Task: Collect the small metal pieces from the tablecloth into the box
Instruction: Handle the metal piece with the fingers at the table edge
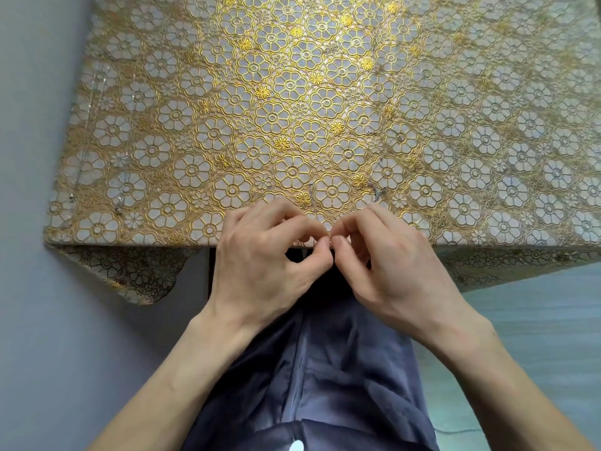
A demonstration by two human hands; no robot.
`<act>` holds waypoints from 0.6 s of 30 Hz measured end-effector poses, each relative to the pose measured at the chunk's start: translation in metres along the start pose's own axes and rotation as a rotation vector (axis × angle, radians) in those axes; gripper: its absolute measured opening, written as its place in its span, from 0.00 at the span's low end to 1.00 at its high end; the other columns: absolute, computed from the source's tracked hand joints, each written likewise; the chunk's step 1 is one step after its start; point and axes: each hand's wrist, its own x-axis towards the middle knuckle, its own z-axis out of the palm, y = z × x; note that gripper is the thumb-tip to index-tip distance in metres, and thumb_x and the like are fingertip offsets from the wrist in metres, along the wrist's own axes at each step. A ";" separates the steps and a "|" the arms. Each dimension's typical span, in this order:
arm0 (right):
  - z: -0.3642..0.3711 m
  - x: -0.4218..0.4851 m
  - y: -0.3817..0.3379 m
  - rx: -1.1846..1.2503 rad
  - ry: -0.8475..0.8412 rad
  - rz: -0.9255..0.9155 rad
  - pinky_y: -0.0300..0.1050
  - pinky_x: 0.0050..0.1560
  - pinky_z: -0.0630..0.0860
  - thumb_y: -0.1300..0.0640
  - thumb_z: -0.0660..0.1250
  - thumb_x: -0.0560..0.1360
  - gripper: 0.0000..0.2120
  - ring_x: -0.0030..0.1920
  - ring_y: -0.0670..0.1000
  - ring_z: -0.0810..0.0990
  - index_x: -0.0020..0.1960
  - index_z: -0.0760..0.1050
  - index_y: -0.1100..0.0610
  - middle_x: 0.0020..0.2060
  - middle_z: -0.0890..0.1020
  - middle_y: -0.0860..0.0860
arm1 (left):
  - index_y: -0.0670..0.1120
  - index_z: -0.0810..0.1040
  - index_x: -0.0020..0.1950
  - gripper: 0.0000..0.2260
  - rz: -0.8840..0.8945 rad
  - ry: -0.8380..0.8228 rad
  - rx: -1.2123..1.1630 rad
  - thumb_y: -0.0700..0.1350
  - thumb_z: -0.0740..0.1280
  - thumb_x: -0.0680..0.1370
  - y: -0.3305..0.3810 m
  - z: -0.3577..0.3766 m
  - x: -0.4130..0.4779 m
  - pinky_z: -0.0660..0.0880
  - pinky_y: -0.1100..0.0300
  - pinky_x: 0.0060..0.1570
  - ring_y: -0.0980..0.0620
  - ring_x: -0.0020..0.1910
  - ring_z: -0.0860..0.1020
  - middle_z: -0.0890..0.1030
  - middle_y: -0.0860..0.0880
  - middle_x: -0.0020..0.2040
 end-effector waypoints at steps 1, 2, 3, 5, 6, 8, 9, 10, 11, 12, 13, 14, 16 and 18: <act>0.001 0.000 0.001 0.031 -0.001 0.014 0.52 0.40 0.76 0.51 0.62 0.79 0.07 0.41 0.48 0.76 0.49 0.76 0.54 0.43 0.76 0.46 | 0.52 0.85 0.42 0.02 -0.025 -0.008 -0.041 0.49 0.73 0.73 0.000 0.000 0.000 0.74 0.46 0.48 0.51 0.41 0.81 0.80 0.55 0.40; 0.002 -0.001 0.002 0.064 0.002 0.031 0.49 0.42 0.75 0.53 0.63 0.78 0.06 0.40 0.45 0.74 0.49 0.76 0.54 0.43 0.75 0.45 | 0.52 0.85 0.42 0.02 -0.047 -0.010 -0.068 0.49 0.73 0.72 0.001 0.000 -0.001 0.75 0.45 0.46 0.51 0.41 0.81 0.79 0.55 0.40; 0.003 -0.001 0.003 0.095 0.007 0.051 0.45 0.42 0.74 0.54 0.64 0.78 0.04 0.39 0.43 0.73 0.49 0.76 0.54 0.42 0.75 0.44 | 0.52 0.85 0.42 0.02 -0.065 -0.009 -0.077 0.49 0.73 0.72 0.001 -0.001 -0.001 0.75 0.44 0.46 0.52 0.40 0.80 0.79 0.55 0.40; 0.004 -0.002 0.003 0.133 0.017 0.093 0.36 0.43 0.70 0.54 0.65 0.77 0.02 0.39 0.40 0.73 0.48 0.75 0.52 0.40 0.74 0.42 | 0.53 0.85 0.41 0.02 -0.092 -0.009 -0.084 0.49 0.73 0.72 0.001 -0.002 -0.001 0.75 0.44 0.46 0.53 0.40 0.80 0.79 0.55 0.40; 0.004 -0.002 0.003 0.145 0.021 0.107 0.32 0.43 0.68 0.54 0.65 0.77 0.02 0.40 0.40 0.74 0.47 0.75 0.51 0.39 0.74 0.41 | 0.53 0.85 0.41 0.02 -0.106 -0.012 -0.103 0.49 0.73 0.72 0.001 -0.003 -0.001 0.76 0.44 0.45 0.54 0.39 0.80 0.79 0.55 0.40; 0.003 -0.004 0.003 0.179 0.034 0.125 0.29 0.42 0.68 0.54 0.67 0.77 0.02 0.39 0.41 0.75 0.46 0.77 0.52 0.37 0.75 0.41 | 0.52 0.85 0.42 0.03 -0.135 -0.019 -0.159 0.50 0.72 0.72 0.001 -0.005 0.000 0.77 0.44 0.44 0.55 0.39 0.80 0.79 0.55 0.40; 0.003 -0.005 0.002 0.200 0.043 0.133 0.29 0.41 0.69 0.54 0.68 0.76 0.02 0.38 0.42 0.76 0.46 0.78 0.52 0.36 0.75 0.41 | 0.52 0.85 0.42 0.04 -0.147 -0.020 -0.176 0.51 0.72 0.72 0.001 -0.005 0.000 0.77 0.44 0.44 0.55 0.39 0.79 0.79 0.55 0.40; 0.003 -0.005 0.001 0.220 0.051 0.140 0.30 0.40 0.69 0.54 0.69 0.76 0.02 0.37 0.43 0.77 0.46 0.78 0.52 0.36 0.75 0.41 | 0.53 0.85 0.42 0.05 -0.157 -0.020 -0.185 0.51 0.72 0.72 0.002 -0.006 -0.001 0.77 0.44 0.44 0.56 0.39 0.79 0.79 0.55 0.40; 0.003 -0.006 0.000 0.237 0.058 0.146 0.30 0.40 0.70 0.54 0.70 0.76 0.02 0.37 0.44 0.77 0.46 0.79 0.52 0.35 0.75 0.40 | 0.53 0.85 0.42 0.05 -0.165 -0.021 -0.191 0.52 0.72 0.72 0.003 -0.006 -0.001 0.77 0.44 0.44 0.56 0.39 0.79 0.79 0.55 0.40; 0.003 -0.006 0.000 0.252 0.065 0.152 0.31 0.39 0.70 0.54 0.70 0.76 0.02 0.36 0.44 0.78 0.46 0.80 0.52 0.34 0.75 0.40 | 0.54 0.85 0.42 0.05 -0.171 -0.022 -0.198 0.53 0.72 0.72 0.003 -0.006 -0.001 0.77 0.44 0.44 0.57 0.39 0.79 0.79 0.55 0.40; 0.003 -0.006 -0.001 0.266 0.072 0.157 0.32 0.39 0.71 0.54 0.70 0.76 0.02 0.35 0.44 0.78 0.46 0.80 0.52 0.34 0.75 0.40 | 0.54 0.85 0.42 0.04 -0.174 -0.024 -0.203 0.53 0.72 0.72 0.004 -0.006 -0.002 0.77 0.43 0.44 0.58 0.39 0.79 0.79 0.56 0.40; 0.004 -0.006 -0.001 0.278 0.076 0.164 0.33 0.38 0.72 0.53 0.70 0.76 0.02 0.35 0.44 0.78 0.46 0.80 0.51 0.34 0.75 0.40 | 0.55 0.85 0.42 0.04 -0.175 -0.026 -0.204 0.53 0.72 0.72 0.004 -0.005 -0.002 0.77 0.43 0.44 0.58 0.39 0.78 0.78 0.56 0.39; 0.003 -0.006 -0.001 0.288 0.076 0.177 0.35 0.38 0.73 0.53 0.70 0.76 0.03 0.34 0.44 0.79 0.47 0.80 0.51 0.34 0.76 0.41 | 0.55 0.85 0.42 0.03 -0.168 -0.028 -0.198 0.52 0.72 0.72 0.005 -0.004 -0.002 0.77 0.44 0.44 0.58 0.39 0.78 0.78 0.57 0.39; 0.004 -0.006 -0.001 0.291 0.070 0.185 0.36 0.38 0.73 0.52 0.69 0.76 0.03 0.34 0.44 0.79 0.47 0.80 0.51 0.34 0.76 0.42 | 0.54 0.85 0.42 0.03 -0.150 -0.027 -0.187 0.51 0.72 0.72 0.005 -0.004 -0.002 0.77 0.44 0.44 0.56 0.40 0.79 0.78 0.56 0.39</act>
